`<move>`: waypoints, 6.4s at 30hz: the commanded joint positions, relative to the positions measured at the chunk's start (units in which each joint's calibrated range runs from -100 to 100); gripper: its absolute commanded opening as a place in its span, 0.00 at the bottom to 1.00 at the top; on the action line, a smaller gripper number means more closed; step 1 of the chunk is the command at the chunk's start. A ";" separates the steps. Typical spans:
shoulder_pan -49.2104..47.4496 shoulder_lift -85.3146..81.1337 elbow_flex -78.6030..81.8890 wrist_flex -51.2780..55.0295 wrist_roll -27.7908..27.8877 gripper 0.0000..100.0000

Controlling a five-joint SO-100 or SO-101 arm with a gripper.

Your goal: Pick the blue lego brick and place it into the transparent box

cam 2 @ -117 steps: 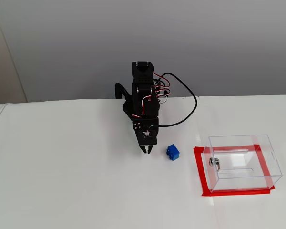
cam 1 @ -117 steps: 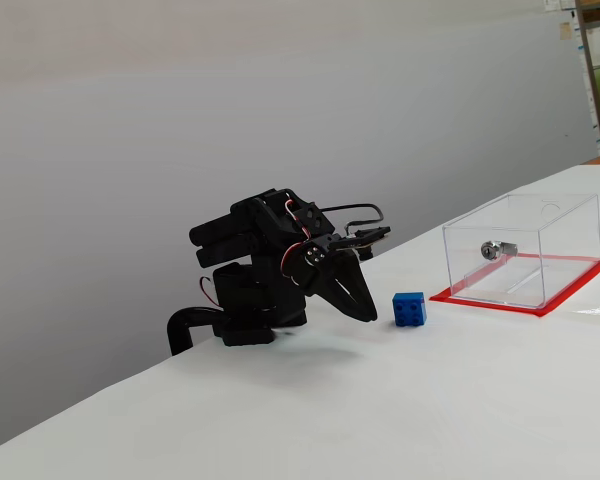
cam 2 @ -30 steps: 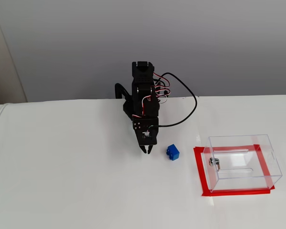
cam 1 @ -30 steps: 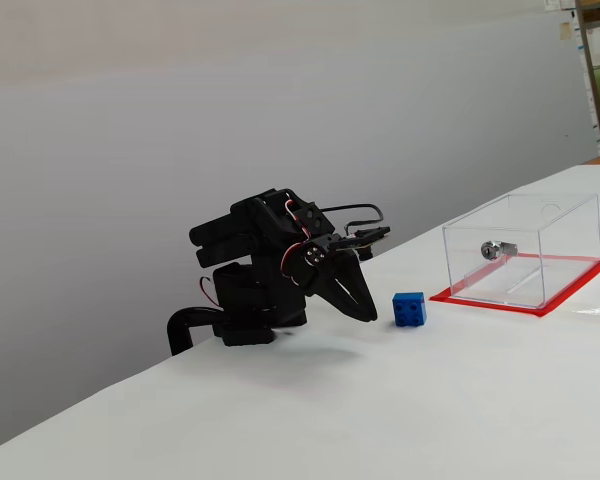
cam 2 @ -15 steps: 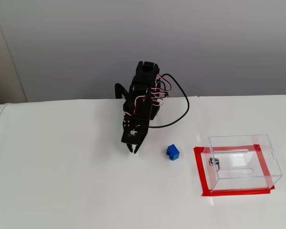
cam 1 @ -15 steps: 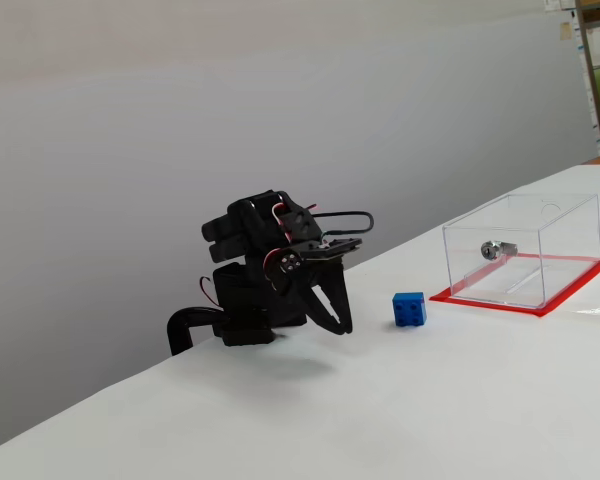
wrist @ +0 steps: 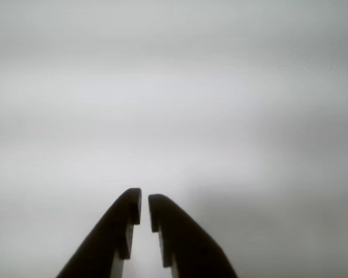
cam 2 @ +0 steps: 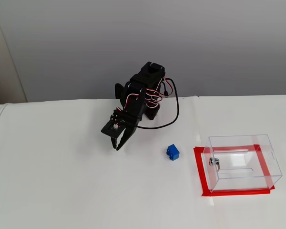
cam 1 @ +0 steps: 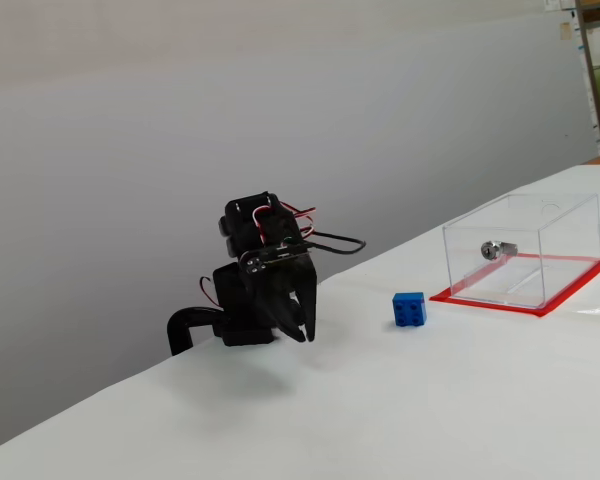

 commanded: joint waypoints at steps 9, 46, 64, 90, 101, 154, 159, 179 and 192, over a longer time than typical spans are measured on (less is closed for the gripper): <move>0.17 -0.42 -5.24 -4.74 -0.06 0.01; -23.86 47.61 -53.88 15.89 0.36 0.01; -49.37 47.69 -54.70 28.08 0.36 0.02; -56.39 66.44 -71.79 32.08 -0.16 0.03; -57.73 66.44 -69.44 31.99 -4.60 0.20; -75.17 88.76 -76.67 28.08 -4.70 0.20; -75.32 90.54 -76.76 28.16 -4.75 0.20; -72.59 94.02 -77.48 26.25 -4.60 0.20; -73.10 99.37 -78.02 24.07 -4.44 0.20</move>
